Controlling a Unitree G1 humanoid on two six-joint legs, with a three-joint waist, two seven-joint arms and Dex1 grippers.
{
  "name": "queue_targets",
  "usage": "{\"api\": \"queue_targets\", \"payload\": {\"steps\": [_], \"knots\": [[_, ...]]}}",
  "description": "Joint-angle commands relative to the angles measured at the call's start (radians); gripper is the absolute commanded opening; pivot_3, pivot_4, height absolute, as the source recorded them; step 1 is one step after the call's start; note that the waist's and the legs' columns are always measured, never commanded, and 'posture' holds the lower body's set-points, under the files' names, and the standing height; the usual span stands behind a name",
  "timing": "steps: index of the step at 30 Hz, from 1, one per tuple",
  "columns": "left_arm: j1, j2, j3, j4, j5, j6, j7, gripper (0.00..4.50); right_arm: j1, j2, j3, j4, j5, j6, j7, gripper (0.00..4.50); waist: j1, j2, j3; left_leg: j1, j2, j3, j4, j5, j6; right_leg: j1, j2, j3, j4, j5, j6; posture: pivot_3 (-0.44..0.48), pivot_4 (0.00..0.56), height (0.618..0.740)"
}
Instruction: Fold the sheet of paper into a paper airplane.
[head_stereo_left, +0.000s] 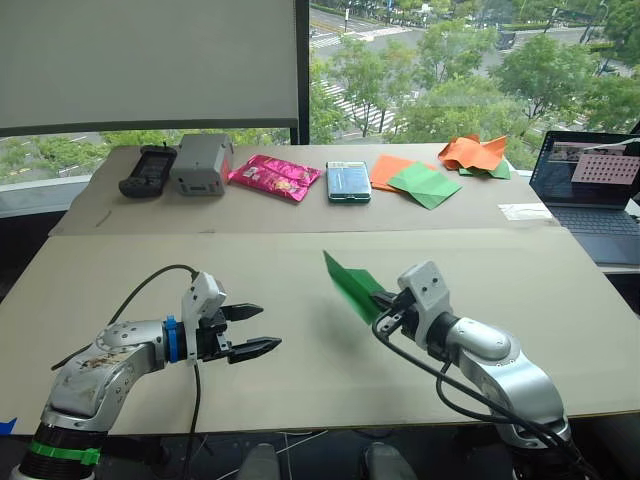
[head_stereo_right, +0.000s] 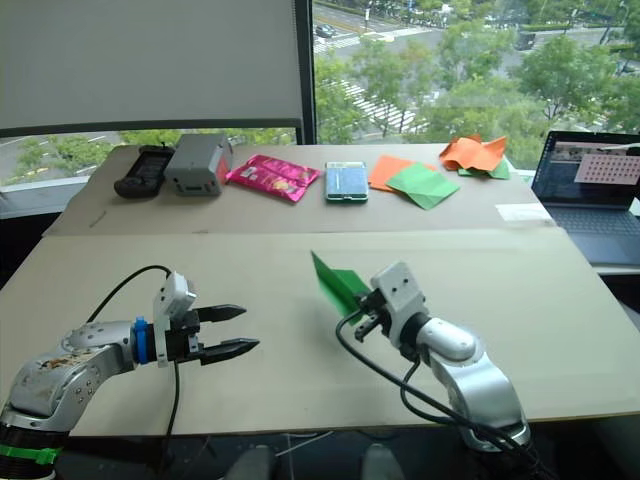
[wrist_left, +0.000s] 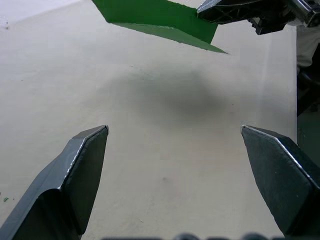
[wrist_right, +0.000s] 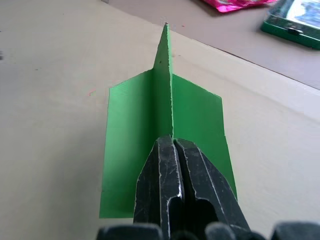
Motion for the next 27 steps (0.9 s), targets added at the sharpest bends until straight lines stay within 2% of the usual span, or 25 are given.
{"api": "queue_targets", "payload": {"steps": [1, 5, 16, 19, 21, 26, 27], "knots": [[-0.028, -0.007, 0.015, -0.026, -0.025, -0.001, 0.003, 4.5, -0.015, 0.042, -0.169, 0.008, -0.069, 0.093, -0.19, 0.05, 0.002, 0.0, 0.0, 0.0, 0.0, 0.0, 0.0, 0.0, 0.0, 0.0, 0.0, 0.0, 0.0, 0.0, 0.0, 0.0, 0.15, 0.718], [-0.031, -0.019, 0.009, -0.024, -0.022, -0.002, 0.007, 4.5, -0.031, 0.073, -0.231, 0.055, -0.1, 0.115, -0.279, 0.05, -0.003, 0.001, 0.0, 0.0, 0.0, 0.0, 0.0, 0.0, 0.0, 0.0, 0.0, 0.0, 0.0, 0.0, 0.0, 0.0, 0.15, 0.718], [-0.035, -0.029, -0.001, -0.012, -0.008, -0.011, 0.007, 4.5, -0.045, 0.071, -0.203, 0.125, -0.094, 0.104, -0.28, 0.05, -0.009, 0.004, -0.001, 0.0, 0.0, -0.001, 0.0, 0.002, 0.004, 0.0, 0.002, 0.003, 0.0, 0.0, 0.0, 0.0, 0.15, 0.718], [-0.029, -0.027, 0.002, -0.015, -0.007, -0.014, 0.006, 4.5, -0.037, 0.074, -0.221, 0.113, -0.071, 0.088, -0.262, 0.86, -0.006, 0.004, -0.001, -0.001, 0.0, -0.001, 0.0, 0.002, 0.003, 0.0, 0.002, 0.003, 0.0, 0.0, 0.0, 0.0, 0.15, 0.718], [-0.029, -0.027, 0.003, -0.014, -0.008, -0.014, 0.006, 4.5, -0.04, 0.072, -0.231, 0.102, -0.058, 0.082, -0.25, 1.71, -0.006, 0.004, -0.001, -0.001, 0.0, -0.001, 0.0, 0.002, 0.003, 0.0, 0.002, 0.003, 0.0, 0.0, 0.0, 0.0, 0.15, 0.718], [-0.032, -0.024, 0.017, -0.018, -0.01, -0.015, 0.012, 4.5, -0.065, 0.05, -0.268, 0.046, 0.013, 0.061, -0.192, 3.38, -0.007, 0.004, -0.001, -0.001, 0.0, -0.001, 0.0, 0.002, 0.003, 0.0, 0.003, 0.003, 0.001, 0.0, 0.0, 0.0, 0.15, 0.718], [-0.036, -0.027, 0.037, -0.023, -0.016, -0.015, 0.028, 4.5, -0.073, 0.032, -0.283, 0.022, 0.054, 0.041, -0.145, 3.74, -0.007, 0.004, -0.001, -0.001, 0.0, -0.001, 0.0, 0.002, 0.003, 0.0, 0.003, 0.003, 0.001, 0.0, 0.0, 0.0, 0.15, 0.718]]}}
